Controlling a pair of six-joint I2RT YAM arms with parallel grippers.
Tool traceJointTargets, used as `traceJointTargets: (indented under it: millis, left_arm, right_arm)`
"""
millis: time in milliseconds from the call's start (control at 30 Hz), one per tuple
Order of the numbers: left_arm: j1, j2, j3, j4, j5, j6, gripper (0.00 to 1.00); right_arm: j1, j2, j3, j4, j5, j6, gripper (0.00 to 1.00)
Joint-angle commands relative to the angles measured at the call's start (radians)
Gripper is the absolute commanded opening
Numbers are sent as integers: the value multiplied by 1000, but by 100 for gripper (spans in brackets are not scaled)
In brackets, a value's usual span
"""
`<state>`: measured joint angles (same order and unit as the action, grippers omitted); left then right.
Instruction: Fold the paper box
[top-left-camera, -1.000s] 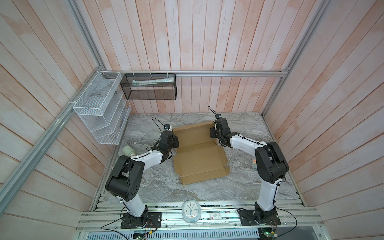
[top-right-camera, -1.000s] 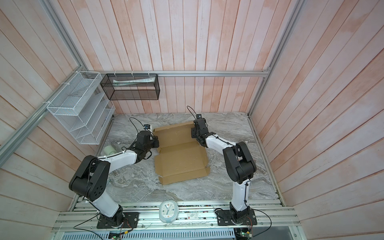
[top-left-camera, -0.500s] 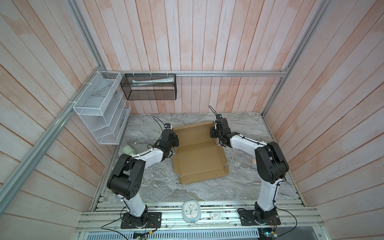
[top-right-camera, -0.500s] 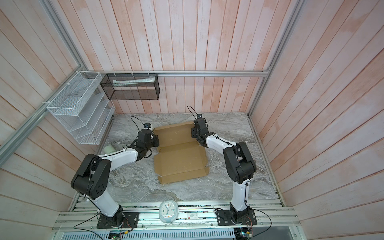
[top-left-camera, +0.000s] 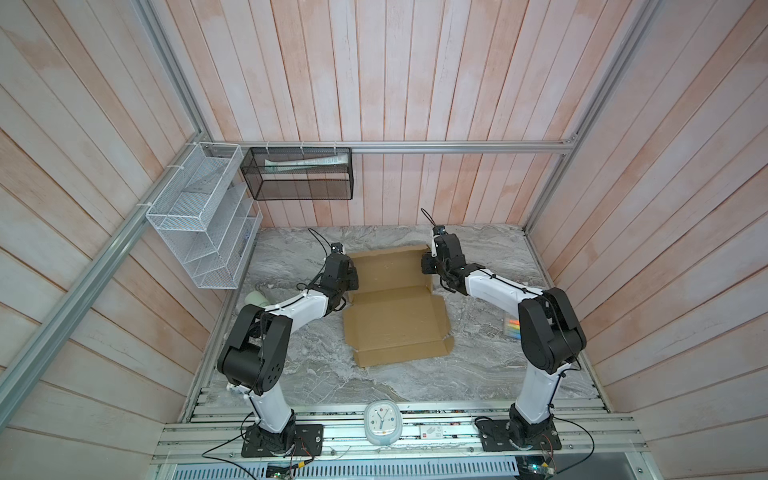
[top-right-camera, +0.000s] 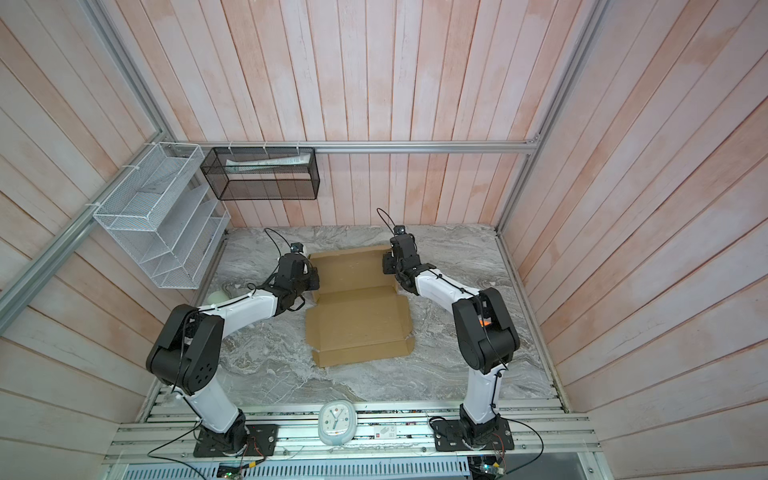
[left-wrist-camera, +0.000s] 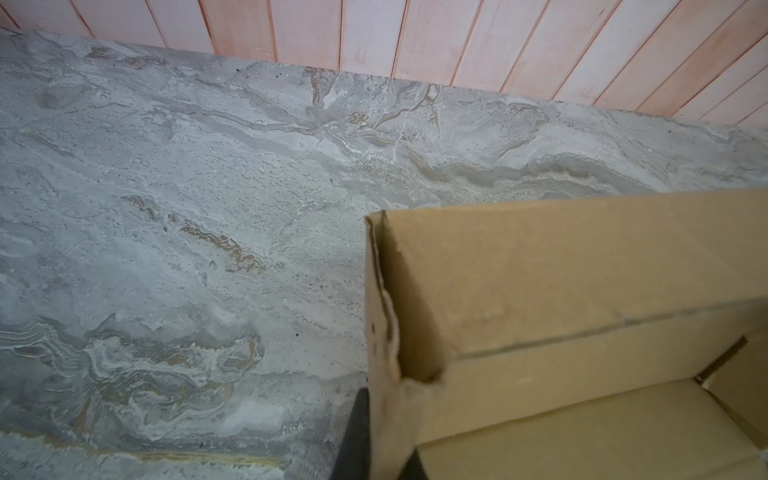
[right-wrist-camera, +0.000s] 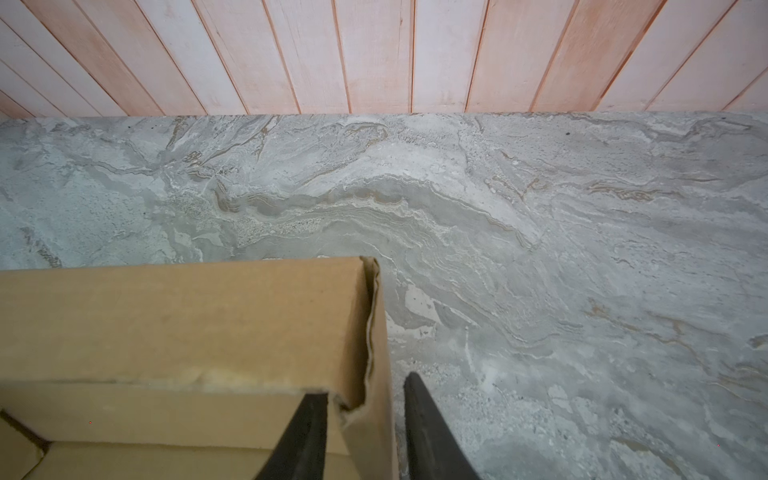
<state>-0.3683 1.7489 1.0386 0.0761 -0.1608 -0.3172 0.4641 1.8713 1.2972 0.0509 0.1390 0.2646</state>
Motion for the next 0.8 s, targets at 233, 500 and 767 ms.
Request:
traceJointTargets:
  millis: [233,500,767]
  left_arm:
    - [5,30,112,-198,-2,70,0]
    - [8,56,187,-320,16,99,0]
    - [16,117,284,-458,78,122,0]
  right_arm:
    - [-2,-105,-49,-37,-78,-16,36]
    - [-4,-128,-63,-51,-116,-19,36]
    - [-7,-177,-93,-53,-124,-25,36]
